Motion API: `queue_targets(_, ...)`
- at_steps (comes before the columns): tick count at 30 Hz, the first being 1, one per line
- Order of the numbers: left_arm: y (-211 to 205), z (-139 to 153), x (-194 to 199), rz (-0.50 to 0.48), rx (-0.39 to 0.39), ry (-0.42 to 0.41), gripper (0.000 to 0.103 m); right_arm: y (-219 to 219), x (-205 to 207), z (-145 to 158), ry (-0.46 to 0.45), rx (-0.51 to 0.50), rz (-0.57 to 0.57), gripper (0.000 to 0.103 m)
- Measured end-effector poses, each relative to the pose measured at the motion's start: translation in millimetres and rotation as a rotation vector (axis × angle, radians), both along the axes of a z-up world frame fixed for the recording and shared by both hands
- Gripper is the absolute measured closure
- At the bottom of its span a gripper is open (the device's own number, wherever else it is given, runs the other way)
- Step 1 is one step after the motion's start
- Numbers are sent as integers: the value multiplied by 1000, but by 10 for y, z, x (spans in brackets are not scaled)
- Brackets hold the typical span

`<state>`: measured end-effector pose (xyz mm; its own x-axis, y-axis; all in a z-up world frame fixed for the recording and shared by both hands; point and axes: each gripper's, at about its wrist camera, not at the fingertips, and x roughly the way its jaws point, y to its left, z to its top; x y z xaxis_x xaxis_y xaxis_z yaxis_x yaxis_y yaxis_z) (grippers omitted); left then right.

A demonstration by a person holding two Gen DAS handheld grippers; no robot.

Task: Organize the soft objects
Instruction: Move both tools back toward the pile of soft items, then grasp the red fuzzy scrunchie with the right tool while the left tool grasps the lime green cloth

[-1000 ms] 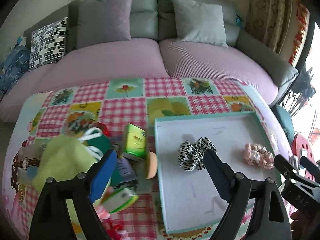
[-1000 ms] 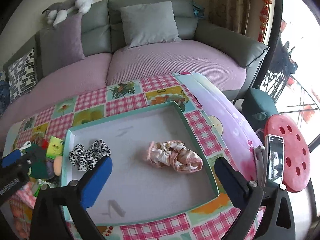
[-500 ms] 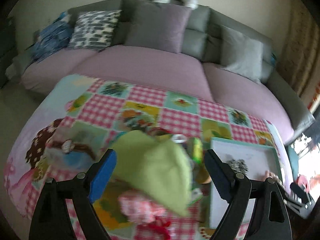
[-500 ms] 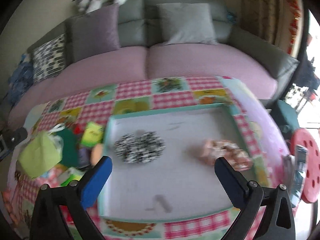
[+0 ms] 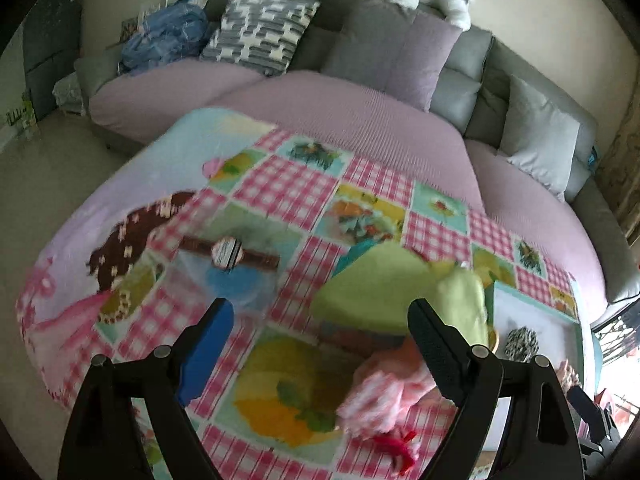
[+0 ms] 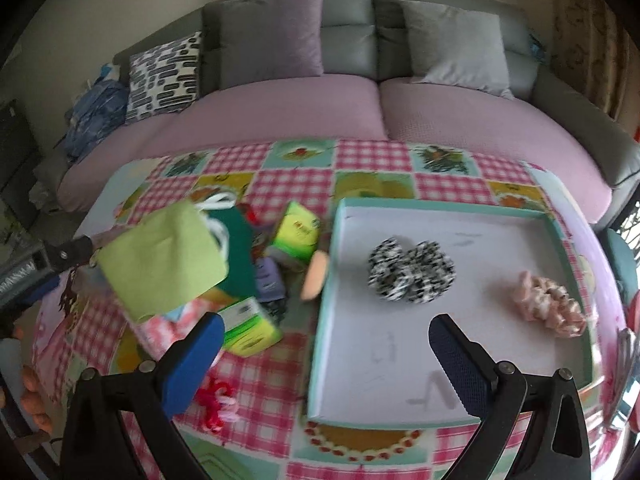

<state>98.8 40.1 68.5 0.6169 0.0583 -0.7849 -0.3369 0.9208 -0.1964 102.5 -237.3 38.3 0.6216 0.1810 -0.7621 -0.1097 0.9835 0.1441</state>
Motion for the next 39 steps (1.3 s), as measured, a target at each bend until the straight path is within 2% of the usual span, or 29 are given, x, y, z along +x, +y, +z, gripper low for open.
queue_targets(8, 21, -397, -109, -45, -95, 129, 14, 220, -67, -207, 46, -5, 60, 0)
queue_targets(12, -52, -477, -134, -67, -115, 155, 14, 292, -109, -294, 63, -34, 87, 0)
queue_targets(16, -114, -574, -125, -96, -133, 191, 14, 445, -155, -400, 95, -48, 158, 0)
queue_targets(23, -96, -691, -97, -92, -153, 226, 14, 684, -172, -599, 159, -66, 237, 0)
queue_targets(27, -104, -687, -55, -97, -158, 225, 14, 706, -158, -652, 177, -55, 253, 0)
queue_targets(30, -82, -585, -65, -102, -160, 188, 14, 699, -176, -619, 164, -57, 251, 0)
queue_targets(33, -79, -467, -90, -98, -127, 153, 14, 645, -146, -588, 153, -43, 237, 0)
queue_targets(39, -84, -325, -119, -109, -114, 111, 14, 744, -186, -605, 160, -51, 296, 6)
